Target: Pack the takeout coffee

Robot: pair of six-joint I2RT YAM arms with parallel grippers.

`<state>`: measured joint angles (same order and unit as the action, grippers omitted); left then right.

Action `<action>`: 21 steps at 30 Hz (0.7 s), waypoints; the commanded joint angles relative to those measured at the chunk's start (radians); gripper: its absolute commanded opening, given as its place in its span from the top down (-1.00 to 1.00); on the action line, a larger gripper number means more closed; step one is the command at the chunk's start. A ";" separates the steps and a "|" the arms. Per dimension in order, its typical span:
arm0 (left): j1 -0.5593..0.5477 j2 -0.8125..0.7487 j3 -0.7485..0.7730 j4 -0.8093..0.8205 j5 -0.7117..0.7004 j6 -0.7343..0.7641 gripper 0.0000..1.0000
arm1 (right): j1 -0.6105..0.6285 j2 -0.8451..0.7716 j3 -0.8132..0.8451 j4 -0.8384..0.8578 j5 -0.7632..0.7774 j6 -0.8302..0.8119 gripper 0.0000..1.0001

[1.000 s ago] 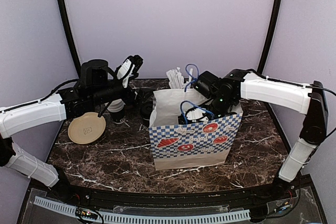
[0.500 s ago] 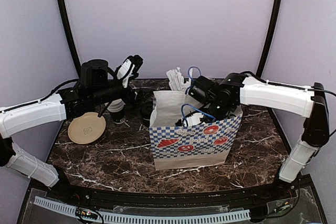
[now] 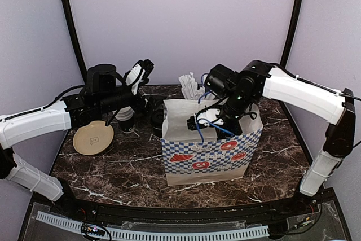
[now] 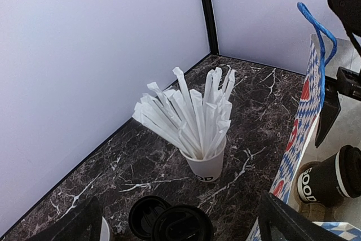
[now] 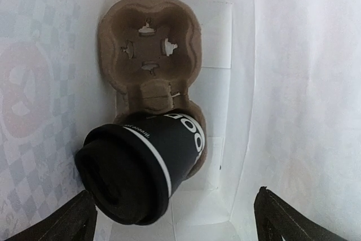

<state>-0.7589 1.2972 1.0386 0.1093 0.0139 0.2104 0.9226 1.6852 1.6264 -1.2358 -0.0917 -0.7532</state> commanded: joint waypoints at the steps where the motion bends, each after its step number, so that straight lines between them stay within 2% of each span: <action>1: 0.008 -0.012 -0.007 -0.011 -0.002 0.018 -0.97 | 0.004 0.004 0.095 -0.064 -0.034 0.014 -0.97; 13: 0.032 -0.015 -0.008 -0.012 -0.062 0.059 -0.97 | 0.002 -0.030 0.288 -0.138 0.015 0.051 -0.96; 21: 0.042 -0.030 -0.008 -0.014 -0.061 0.073 -0.97 | -0.046 -0.059 0.427 -0.116 0.089 0.058 -0.74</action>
<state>-0.7242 1.2976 1.0386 0.1017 -0.0414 0.2630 0.9123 1.6718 1.9766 -1.3678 -0.0429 -0.7158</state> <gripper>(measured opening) 0.988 0.894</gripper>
